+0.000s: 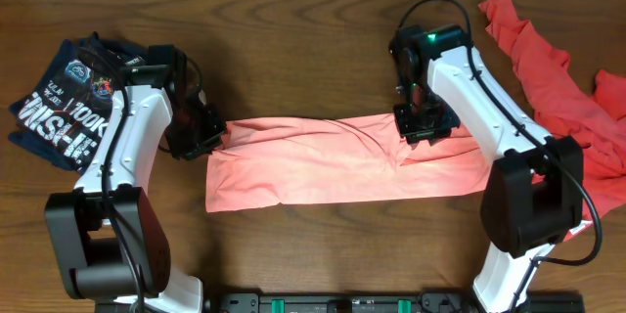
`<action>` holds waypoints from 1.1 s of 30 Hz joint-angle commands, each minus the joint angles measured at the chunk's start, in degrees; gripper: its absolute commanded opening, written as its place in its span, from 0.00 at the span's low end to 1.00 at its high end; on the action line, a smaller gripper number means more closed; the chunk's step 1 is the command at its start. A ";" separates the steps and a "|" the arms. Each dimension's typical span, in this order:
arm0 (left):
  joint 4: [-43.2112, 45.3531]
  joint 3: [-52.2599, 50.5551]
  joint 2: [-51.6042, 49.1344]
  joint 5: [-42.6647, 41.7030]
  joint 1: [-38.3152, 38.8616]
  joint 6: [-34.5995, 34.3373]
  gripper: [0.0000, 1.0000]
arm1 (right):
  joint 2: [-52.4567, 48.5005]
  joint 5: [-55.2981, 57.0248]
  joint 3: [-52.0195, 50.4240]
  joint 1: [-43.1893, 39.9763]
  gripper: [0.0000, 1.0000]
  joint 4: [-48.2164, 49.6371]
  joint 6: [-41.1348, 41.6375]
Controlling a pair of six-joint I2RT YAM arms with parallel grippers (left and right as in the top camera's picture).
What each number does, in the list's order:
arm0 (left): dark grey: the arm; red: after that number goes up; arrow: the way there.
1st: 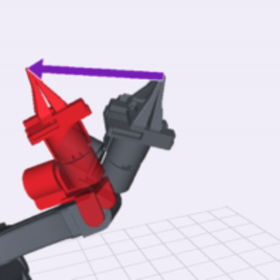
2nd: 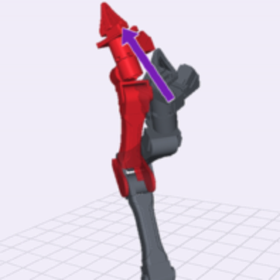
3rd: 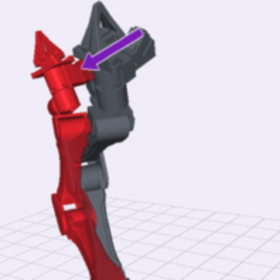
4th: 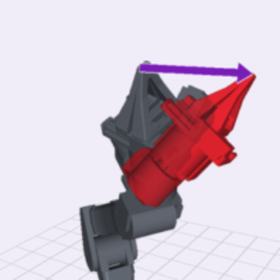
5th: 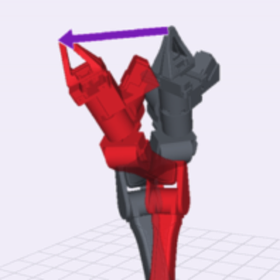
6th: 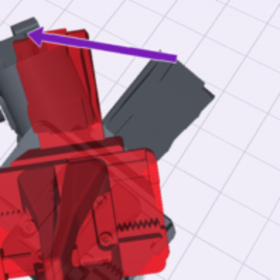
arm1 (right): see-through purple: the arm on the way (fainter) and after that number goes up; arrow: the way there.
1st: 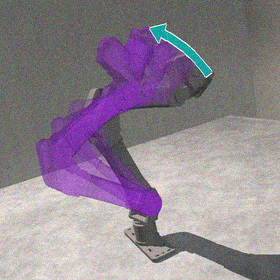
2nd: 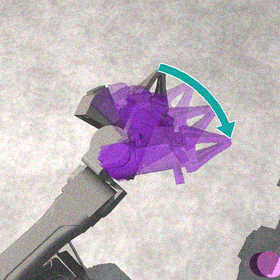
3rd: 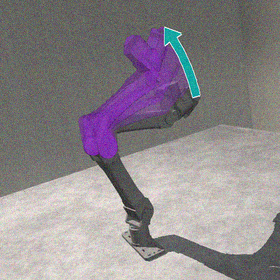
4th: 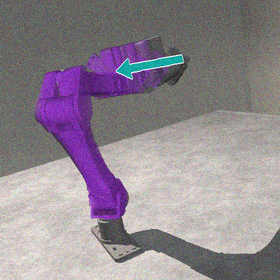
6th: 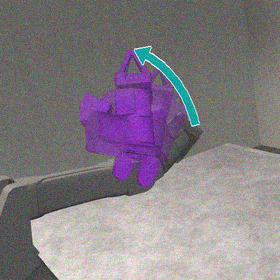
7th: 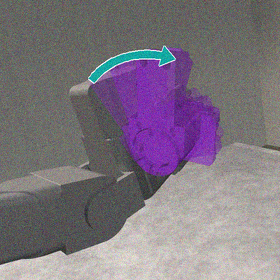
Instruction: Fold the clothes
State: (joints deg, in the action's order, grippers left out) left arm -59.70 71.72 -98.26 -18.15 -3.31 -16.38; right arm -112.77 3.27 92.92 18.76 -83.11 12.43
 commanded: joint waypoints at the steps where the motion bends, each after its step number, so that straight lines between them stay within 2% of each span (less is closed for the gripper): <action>1: -0.74 -0.24 -0.02 4.15 -0.26 1.55 0.17 | -0.09 2.78 -0.04 -1.81 0.33 0.42 -0.24; 4: -1.62 -0.24 -0.02 7.34 -0.26 1.60 0.17 | -0.09 2.82 -0.04 -3.69 0.33 -0.07 -0.22; 10: -0.28 -0.24 -0.02 7.32 -0.26 1.55 0.42 | -0.04 5.79 -0.04 -9.60 0.36 -1.95 3.65; 12: 0.83 -0.24 -0.04 7.30 -0.26 1.55 0.51 | -0.04 5.38 -0.04 -11.61 0.39 -2.01 3.67; 15: 1.86 -0.24 -0.13 7.30 -0.26 1.60 0.59 | -0.04 4.90 -0.07 -15.10 0.46 -2.16 3.82; 17: 1.92 -0.24 -0.13 7.28 -0.26 1.95 0.61 | -0.04 4.87 -0.17 -17.59 0.53 -1.92 3.80; 18: 1.92 -0.24 -0.13 7.26 -0.26 2.25 0.61 | -0.04 4.85 -0.26 -18.80 0.63 -1.77 3.39; 19: 1.92 -0.24 -0.13 7.28 -0.26 2.25 0.61 | -0.04 4.85 -0.48 -19.87 0.68 -1.55 2.78; 23: 1.92 -0.24 -0.13 7.26 -0.26 2.23 0.61 | -0.04 3.67 -2.75 -24.81 0.80 0.07 -2.16; 26: 1.92 -0.24 -0.13 7.26 -0.26 2.21 0.61 | -0.07 -0.72 -6.32 -28.46 0.81 3.87 -5.27; 33: 3.50 -0.24 -0.13 6.64 -0.13 2.21 0.61 | -0.07 -10.03 -11.10 -32.09 0.80 15.80 -5.70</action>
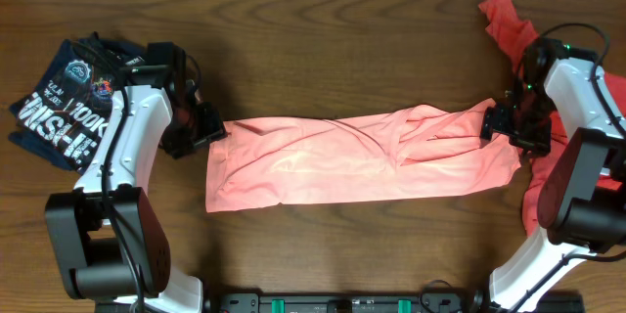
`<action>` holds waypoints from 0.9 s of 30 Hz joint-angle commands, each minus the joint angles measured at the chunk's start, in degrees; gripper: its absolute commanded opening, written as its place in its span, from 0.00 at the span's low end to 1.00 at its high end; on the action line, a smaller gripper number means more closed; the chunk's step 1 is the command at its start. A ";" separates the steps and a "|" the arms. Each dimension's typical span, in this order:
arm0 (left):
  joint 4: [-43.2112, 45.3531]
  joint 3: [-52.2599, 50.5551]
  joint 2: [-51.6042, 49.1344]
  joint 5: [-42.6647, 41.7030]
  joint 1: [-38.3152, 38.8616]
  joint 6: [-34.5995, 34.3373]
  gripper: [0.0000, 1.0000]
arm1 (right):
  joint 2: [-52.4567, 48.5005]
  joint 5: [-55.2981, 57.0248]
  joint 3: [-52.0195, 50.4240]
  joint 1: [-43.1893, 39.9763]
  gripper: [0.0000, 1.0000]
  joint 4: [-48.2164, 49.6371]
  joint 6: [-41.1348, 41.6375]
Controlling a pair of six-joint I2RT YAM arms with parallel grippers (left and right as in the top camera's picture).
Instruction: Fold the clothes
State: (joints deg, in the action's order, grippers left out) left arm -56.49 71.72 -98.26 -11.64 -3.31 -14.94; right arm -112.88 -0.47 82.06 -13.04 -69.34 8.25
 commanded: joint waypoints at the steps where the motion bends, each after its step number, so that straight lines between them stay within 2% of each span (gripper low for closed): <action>1: 0.50 -0.24 -0.13 0.13 -0.13 0.76 0.61 | 0.04 -7.89 -0.22 -0.20 0.80 3.50 -1.62; 4: 0.87 -0.24 -0.13 0.13 -0.13 0.76 0.61 | 0.04 -13.60 -0.28 0.28 0.77 8.00 -1.66; 7: 0.94 -0.24 -0.13 0.15 -0.13 0.76 0.61 | 0.04 -14.75 -0.35 1.11 0.72 12.87 -0.28; 14: 0.90 -0.24 -0.13 0.15 -0.13 0.74 0.61 | -0.15 -10.97 -0.44 2.51 0.70 22.64 2.45; 24: 0.90 -0.24 -0.13 0.13 -0.13 0.74 0.61 | -4.42 0.13 -0.46 4.07 0.68 25.57 3.98; 25: 0.90 -0.24 -0.13 0.15 -0.13 0.74 0.61 | -4.46 0.72 -0.46 4.11 0.66 25.94 4.17; 27: 0.87 -0.24 -0.13 0.13 -0.13 0.74 0.61 | -4.46 1.14 -0.46 4.11 0.56 26.80 4.24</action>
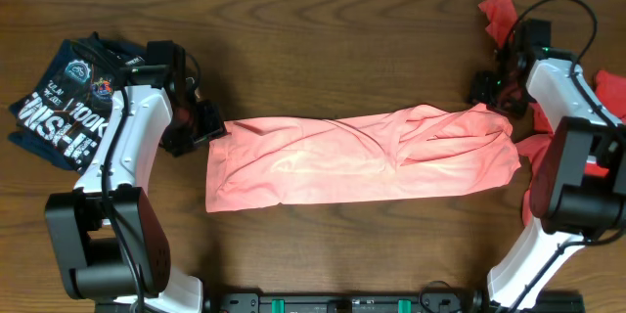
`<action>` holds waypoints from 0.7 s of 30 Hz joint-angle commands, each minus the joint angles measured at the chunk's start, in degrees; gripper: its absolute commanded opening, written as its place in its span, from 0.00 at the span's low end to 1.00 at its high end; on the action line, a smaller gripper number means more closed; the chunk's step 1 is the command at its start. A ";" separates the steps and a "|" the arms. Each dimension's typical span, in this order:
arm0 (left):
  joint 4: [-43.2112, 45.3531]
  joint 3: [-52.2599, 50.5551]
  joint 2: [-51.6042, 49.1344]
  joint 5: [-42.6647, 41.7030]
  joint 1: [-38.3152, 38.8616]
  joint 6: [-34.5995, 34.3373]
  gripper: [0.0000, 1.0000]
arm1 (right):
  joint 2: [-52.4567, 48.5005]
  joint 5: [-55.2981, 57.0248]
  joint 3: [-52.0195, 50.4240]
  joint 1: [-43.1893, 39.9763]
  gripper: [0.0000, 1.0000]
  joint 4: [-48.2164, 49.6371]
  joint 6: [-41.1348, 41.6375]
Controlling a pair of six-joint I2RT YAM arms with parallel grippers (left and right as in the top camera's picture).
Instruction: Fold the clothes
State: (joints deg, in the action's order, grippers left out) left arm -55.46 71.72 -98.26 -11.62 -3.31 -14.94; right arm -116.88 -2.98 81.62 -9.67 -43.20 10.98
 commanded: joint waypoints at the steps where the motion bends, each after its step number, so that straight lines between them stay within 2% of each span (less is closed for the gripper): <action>1: -0.15 -0.24 -0.13 0.11 -0.13 0.74 0.61 | -0.46 3.65 0.00 0.74 0.45 0.87 1.55; 2: -0.15 -0.24 -0.13 0.11 -0.13 0.74 0.61 | -0.46 3.65 0.00 0.74 0.35 0.94 1.88; 3: -0.17 -0.24 -0.13 0.11 -0.13 0.74 0.61 | -0.46 3.63 0.00 0.74 0.15 0.74 1.88; 4: -0.17 -0.24 -0.13 0.11 -0.13 0.72 0.61 | -0.46 3.63 0.00 0.74 0.04 0.55 1.86; 5: -0.17 -0.24 -0.13 0.11 -0.13 0.74 0.61 | -0.44 3.61 0.00 0.74 0.01 0.22 1.86; 10: -0.20 -0.24 -0.13 0.11 -0.13 0.74 0.61 | 0.72 3.65 0.07 0.61 0.01 -3.04 2.86; 21: -0.66 -0.24 -0.13 0.11 -0.13 0.74 0.60 | 10.71 7.32 0.07 -0.22 0.01 -16.06 5.75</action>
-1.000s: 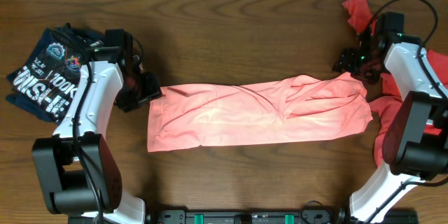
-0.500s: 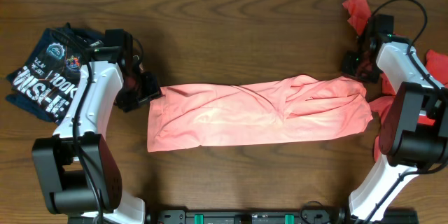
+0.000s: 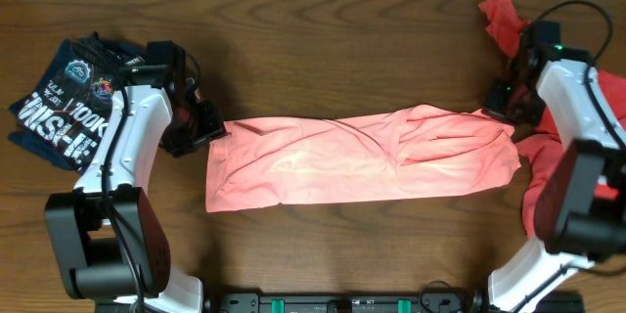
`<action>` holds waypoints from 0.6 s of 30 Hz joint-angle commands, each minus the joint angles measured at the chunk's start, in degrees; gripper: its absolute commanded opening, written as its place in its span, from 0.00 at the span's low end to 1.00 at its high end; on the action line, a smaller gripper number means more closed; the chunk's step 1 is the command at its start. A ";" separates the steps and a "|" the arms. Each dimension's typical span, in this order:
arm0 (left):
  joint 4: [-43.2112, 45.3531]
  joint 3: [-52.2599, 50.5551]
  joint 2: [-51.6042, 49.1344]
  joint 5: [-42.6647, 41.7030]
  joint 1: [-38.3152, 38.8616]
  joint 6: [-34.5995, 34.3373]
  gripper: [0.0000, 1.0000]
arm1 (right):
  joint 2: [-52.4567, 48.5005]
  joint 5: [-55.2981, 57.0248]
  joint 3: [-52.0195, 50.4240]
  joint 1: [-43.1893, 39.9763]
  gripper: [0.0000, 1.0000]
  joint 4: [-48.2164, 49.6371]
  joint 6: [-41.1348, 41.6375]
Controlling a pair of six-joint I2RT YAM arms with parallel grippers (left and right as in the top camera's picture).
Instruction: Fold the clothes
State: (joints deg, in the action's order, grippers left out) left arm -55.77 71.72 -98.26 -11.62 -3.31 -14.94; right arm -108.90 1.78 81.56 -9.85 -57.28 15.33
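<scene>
A coral garment [image 3: 352, 161] lies stretched in a long wrinkled band across the middle of the table. My left gripper [image 3: 211, 129] sits at its upper left corner, where the cloth bunches into the fingers, so it looks shut on that corner. At the upper right corner is my right gripper [image 3: 497, 103], touching or just above the edge. Its fingers are too small and dark to tell whether they are open or shut.
A folded dark navy printed shirt [image 3: 64, 98] lies at the far left, behind the left arm. A heap of red-orange clothes [image 3: 577, 108] fills the right edge under the right arm, with a red tip [image 3: 504, 10] at the back right.
My right gripper has come down and slightly right, from just off the garment's upper right corner to that corner's edge. The garment and the left arm have not moved.
At first my right gripper was on the garment's middle, where the right part lay bunched, with the left at the left corner. Then it was at the far right with the cloth stretched out. Then it stood off the cloth, and now is at the corner again.
</scene>
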 commanded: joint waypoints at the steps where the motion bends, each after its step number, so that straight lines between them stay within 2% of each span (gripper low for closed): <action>1: -0.35 -0.24 -0.13 0.11 -0.13 0.74 0.60 | 2.78 2.75 0.13 -0.04 0.01 -3.80 1.38; 8: -0.50 -0.24 -0.13 0.13 -0.13 0.74 0.60 | 2.51 7.19 -5.05 -0.07 0.01 -10.08 2.47; 14: -0.48 -0.24 -0.13 0.13 -0.13 0.74 0.60 | 2.51 11.17 -13.51 -1.09 0.01 -6.34 3.54; 18: -0.50 -0.24 -0.13 0.13 -0.13 0.74 0.60 | 2.51 11.30 -14.69 -2.69 0.02 -6.34 3.56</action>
State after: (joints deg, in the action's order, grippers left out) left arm -55.94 71.72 -98.26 -11.62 -3.31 -14.94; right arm -106.13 10.41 67.29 -11.00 -63.79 17.63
